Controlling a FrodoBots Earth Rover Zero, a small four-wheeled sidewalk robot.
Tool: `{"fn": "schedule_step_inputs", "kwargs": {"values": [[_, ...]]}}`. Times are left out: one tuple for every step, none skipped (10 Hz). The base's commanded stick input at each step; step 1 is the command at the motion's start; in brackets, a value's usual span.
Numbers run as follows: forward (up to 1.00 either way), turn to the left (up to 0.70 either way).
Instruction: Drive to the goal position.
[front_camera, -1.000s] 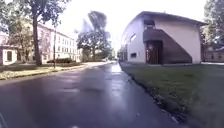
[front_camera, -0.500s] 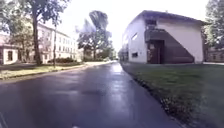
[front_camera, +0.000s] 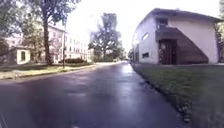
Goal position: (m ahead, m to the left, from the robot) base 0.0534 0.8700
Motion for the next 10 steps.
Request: {"fn": "schedule_step_inputs", "kwargs": {"values": [[0.5, 0.0], [0.5, 0.0], [0.5, 0.0], [0.5, 0.0], [0.5, 0.0], [0.5, 0.0], [0.5, 0.0], [0.5, 0.0], [0.5, 0.0], [0.5, 0.0]]}}
